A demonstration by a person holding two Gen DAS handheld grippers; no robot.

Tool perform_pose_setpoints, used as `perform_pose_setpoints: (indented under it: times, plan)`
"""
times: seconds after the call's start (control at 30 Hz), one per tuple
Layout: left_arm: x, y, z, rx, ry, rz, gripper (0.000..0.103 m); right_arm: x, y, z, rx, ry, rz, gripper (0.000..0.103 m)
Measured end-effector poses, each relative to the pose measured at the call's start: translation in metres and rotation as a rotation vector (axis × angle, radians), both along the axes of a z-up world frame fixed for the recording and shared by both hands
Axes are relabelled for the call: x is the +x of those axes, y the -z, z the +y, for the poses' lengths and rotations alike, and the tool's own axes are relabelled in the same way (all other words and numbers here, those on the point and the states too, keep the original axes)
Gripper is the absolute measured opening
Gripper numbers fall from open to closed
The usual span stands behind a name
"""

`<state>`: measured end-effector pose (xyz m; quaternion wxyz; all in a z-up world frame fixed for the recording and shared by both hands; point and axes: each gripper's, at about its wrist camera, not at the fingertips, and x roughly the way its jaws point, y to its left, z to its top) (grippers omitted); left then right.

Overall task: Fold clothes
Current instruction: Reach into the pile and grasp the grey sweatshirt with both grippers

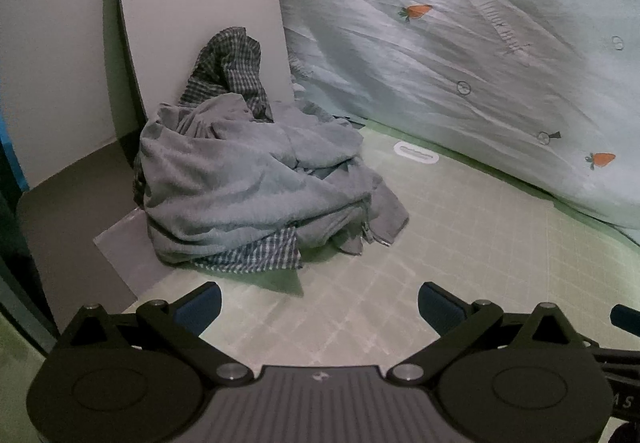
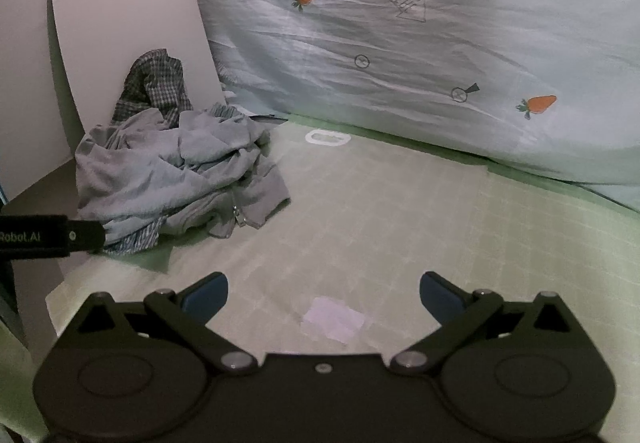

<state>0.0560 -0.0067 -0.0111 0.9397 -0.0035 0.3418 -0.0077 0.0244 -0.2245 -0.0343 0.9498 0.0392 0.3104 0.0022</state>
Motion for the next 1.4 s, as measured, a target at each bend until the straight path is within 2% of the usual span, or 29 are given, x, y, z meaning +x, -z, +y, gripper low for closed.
perform_pose_setpoints:
  times: [0.17,0.47,0.73,0.87,1.07,1.13,1.17,1.2,1.23,1.27,1.3,1.37,1.4]
  plan:
    - [0.022,0.003,0.001,0.002,-0.010,0.008,0.103,0.027,0.003,-0.001,-0.022,0.031,-0.016,0.103]
    - [0.093,0.011,0.021,-0.041,-0.119,0.029,0.103,0.099,0.011,-0.003,-0.021,0.013,-0.013,0.103]
    - [0.180,0.035,0.070,-0.068,-0.281,0.107,0.102,0.209,0.033,0.015,0.023,-0.063,0.075,0.103]
    - [0.227,0.047,0.099,-0.090,-0.362,0.142,0.096,0.264,0.047,0.031,0.103,-0.092,0.120,0.100]
    - [0.278,0.054,0.130,-0.143,-0.459,0.130,0.095,0.345,0.059,0.059,0.253,-0.144,0.156,0.079]
    - [0.291,0.060,0.137,-0.170,-0.484,0.140,0.088,0.361,0.062,0.068,0.305,-0.169,0.163,0.073]
    - [0.295,0.063,0.139,-0.178,-0.496,0.146,0.085,0.367,0.064,0.072,0.333,-0.181,0.168,0.066]
    - [0.300,0.066,0.141,-0.186,-0.507,0.153,0.075,0.373,0.065,0.078,0.358,-0.190,0.174,0.056]
    - [0.302,0.069,0.142,-0.190,-0.518,0.157,0.066,0.379,0.067,0.082,0.378,-0.197,0.186,0.052]
    - [0.301,0.070,0.141,-0.187,-0.527,0.156,0.063,0.385,0.070,0.086,0.394,-0.208,0.199,0.041]
    - [0.300,0.071,0.140,-0.180,-0.535,0.152,0.057,0.390,0.072,0.090,0.407,-0.219,0.212,0.023]
    - [0.298,0.072,0.139,-0.166,-0.551,0.144,0.042,0.393,0.074,0.097,0.387,-0.250,0.212,0.002]
    - [0.296,0.071,0.139,-0.163,-0.549,0.139,0.033,0.389,0.072,0.098,0.367,-0.258,0.187,0.002]
